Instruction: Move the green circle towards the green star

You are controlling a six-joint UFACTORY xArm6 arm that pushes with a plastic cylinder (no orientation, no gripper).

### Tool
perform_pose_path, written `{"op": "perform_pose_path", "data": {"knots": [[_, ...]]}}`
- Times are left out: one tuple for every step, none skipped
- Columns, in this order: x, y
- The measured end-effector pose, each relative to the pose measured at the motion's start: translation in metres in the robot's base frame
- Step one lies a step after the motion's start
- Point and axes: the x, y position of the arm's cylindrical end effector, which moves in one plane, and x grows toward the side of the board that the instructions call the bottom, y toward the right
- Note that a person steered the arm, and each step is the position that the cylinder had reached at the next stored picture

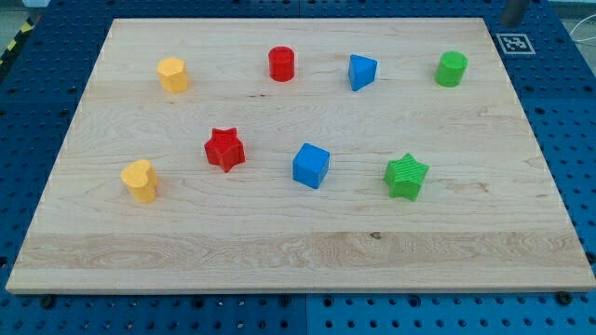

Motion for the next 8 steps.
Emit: {"op": "perform_pose_path", "data": {"knots": [[0.0000, 0.0001], [-0.0002, 0.0001], [-0.0005, 0.0001], [-0.0005, 0.0001], [-0.0011, 0.0001], [-0.0011, 0.0001], [-0.0015, 0.0001], [-0.0003, -0.0032]]}}
